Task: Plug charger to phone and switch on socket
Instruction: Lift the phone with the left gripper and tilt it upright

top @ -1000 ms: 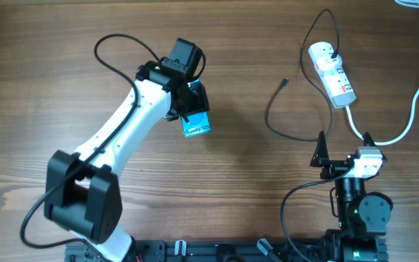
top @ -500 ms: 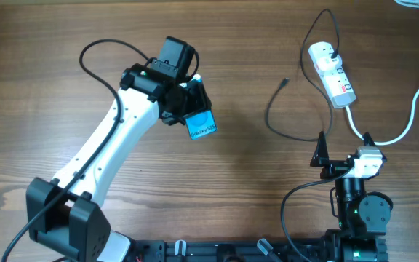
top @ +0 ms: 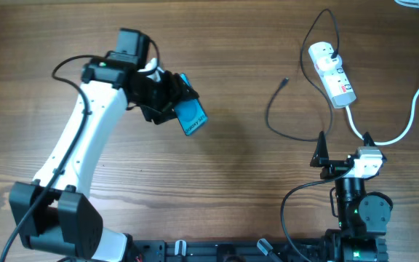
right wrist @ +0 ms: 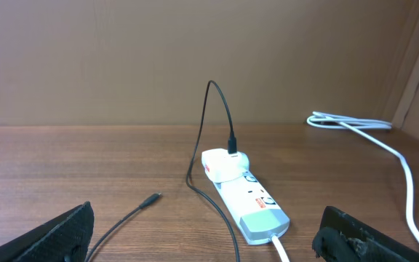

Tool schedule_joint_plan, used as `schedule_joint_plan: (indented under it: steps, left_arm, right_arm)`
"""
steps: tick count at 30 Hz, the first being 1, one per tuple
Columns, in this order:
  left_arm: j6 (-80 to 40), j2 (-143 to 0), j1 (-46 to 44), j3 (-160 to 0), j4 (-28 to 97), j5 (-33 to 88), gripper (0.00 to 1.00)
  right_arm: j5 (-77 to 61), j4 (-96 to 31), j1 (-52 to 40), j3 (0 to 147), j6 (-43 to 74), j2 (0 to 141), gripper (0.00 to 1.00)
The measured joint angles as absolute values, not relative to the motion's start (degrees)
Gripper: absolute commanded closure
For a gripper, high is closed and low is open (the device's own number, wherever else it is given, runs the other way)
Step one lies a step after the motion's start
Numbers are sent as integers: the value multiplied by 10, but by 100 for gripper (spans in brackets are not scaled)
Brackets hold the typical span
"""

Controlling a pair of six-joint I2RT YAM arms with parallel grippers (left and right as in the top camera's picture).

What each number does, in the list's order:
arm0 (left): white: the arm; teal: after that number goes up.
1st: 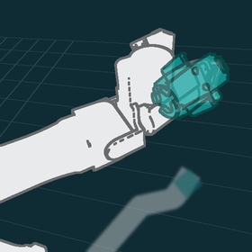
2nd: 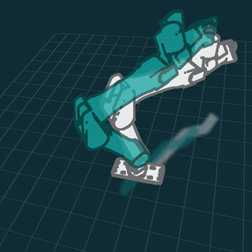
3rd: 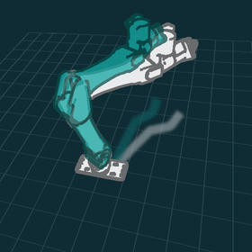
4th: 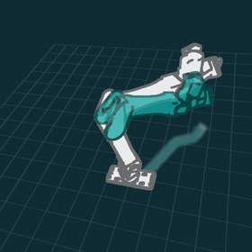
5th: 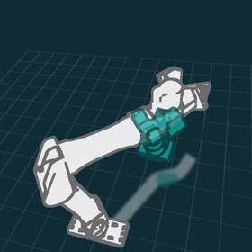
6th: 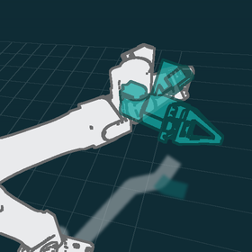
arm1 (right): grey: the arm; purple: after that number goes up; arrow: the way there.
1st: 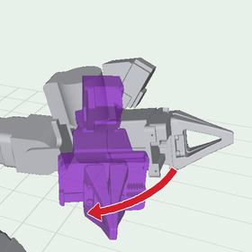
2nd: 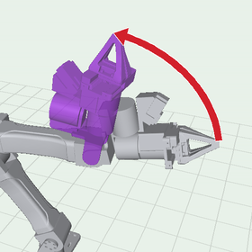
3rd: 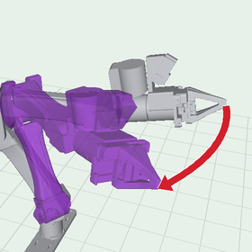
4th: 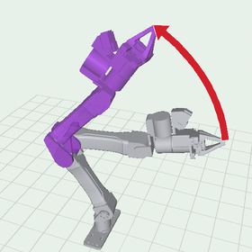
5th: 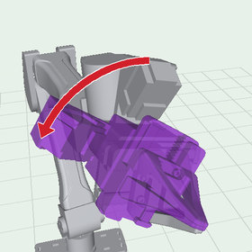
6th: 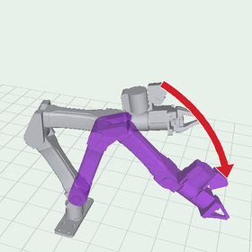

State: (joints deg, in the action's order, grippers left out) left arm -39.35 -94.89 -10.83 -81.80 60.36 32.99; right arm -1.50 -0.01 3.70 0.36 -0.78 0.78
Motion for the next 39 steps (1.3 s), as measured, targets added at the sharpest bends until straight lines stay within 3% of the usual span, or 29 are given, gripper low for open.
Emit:
schedule_joint_plan:
  steps: [8, 21, 39]
  left_arm:
    - [-393, -949, -55, -818, 613, 401, 50]
    - [-369, -949, -45, -818, 620, 511, 51]
    - [-346, -949, -45, -818, 689, 558, 52]
  right_arm:
    - [-15, 0, 37, 4, -8, 8, 0]
    - [-15, 0, 37, 4, -8, 8, 0]
    - [-15, 0, 37, 4, -8, 8, 0]
